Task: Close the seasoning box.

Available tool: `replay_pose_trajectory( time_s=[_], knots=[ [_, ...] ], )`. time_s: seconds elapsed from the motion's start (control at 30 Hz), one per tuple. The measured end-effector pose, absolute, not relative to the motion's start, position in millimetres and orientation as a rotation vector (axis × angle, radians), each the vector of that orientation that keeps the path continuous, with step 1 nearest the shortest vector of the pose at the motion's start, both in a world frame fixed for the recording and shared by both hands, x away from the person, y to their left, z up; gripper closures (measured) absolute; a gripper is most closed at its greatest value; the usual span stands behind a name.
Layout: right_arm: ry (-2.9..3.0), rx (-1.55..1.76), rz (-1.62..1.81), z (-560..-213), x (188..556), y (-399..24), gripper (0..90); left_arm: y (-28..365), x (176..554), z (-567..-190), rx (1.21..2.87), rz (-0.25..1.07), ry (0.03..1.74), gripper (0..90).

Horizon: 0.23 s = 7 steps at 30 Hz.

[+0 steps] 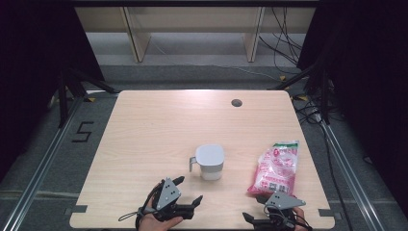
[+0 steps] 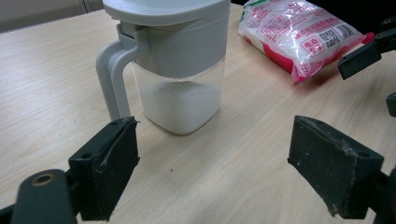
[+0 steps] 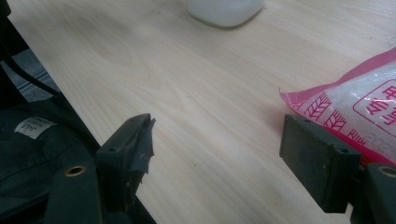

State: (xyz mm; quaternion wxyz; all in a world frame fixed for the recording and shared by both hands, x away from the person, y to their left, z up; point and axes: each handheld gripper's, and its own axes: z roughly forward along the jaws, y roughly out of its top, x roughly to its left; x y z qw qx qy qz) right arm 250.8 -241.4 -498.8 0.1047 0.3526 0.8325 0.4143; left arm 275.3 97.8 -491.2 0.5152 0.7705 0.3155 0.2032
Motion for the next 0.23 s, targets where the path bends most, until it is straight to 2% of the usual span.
replay_pose_trajectory(
  time_s=[0.23],
  knots=[
    [2.435,1.055,1.235,-498.8,250.0,-241.0,26.5,100.4,277.4,-491.2,1.842,0.492,0.754,15.1]
  ],
)
